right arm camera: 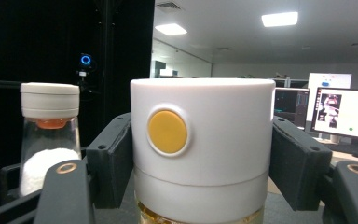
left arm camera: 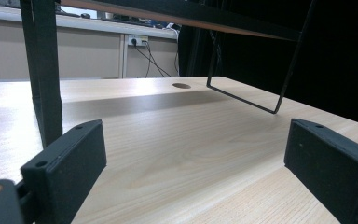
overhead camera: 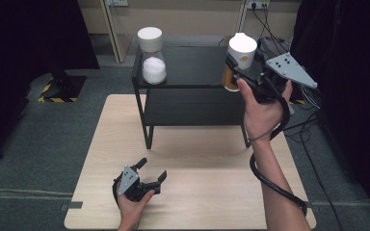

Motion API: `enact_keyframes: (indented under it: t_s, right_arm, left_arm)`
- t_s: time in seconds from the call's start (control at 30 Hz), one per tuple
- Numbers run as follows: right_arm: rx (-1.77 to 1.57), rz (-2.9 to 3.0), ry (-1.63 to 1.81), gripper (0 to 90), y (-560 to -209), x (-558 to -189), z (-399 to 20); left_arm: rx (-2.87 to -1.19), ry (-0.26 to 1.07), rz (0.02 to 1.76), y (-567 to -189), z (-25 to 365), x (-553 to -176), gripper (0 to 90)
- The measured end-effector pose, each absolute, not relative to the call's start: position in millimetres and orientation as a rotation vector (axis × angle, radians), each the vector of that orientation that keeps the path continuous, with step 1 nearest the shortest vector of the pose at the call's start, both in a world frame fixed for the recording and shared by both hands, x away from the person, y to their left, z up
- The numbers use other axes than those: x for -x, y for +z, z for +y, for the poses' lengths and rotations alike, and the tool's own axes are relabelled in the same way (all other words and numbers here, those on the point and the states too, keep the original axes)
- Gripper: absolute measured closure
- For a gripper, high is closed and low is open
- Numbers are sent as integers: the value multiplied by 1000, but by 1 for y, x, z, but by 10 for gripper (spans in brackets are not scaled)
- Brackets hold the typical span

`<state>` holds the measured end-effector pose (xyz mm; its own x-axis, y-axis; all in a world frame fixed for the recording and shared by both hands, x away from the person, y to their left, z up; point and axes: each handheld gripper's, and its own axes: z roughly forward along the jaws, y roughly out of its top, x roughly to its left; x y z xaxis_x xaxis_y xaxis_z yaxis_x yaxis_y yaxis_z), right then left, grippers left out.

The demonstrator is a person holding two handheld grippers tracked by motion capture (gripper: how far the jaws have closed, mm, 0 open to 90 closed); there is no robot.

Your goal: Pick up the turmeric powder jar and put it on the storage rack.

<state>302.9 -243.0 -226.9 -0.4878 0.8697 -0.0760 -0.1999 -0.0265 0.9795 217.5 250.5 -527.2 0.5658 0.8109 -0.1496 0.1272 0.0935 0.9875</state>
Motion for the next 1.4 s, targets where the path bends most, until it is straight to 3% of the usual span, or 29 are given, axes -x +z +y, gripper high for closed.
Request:
enact_keyframes:
  t_s: [1.4]
  right_arm:
    - [-831, 1454, 1554, 307, -215, -348, -235]
  left_arm:
    - [-1410, 616, 863, -528, 251, -218, 45]
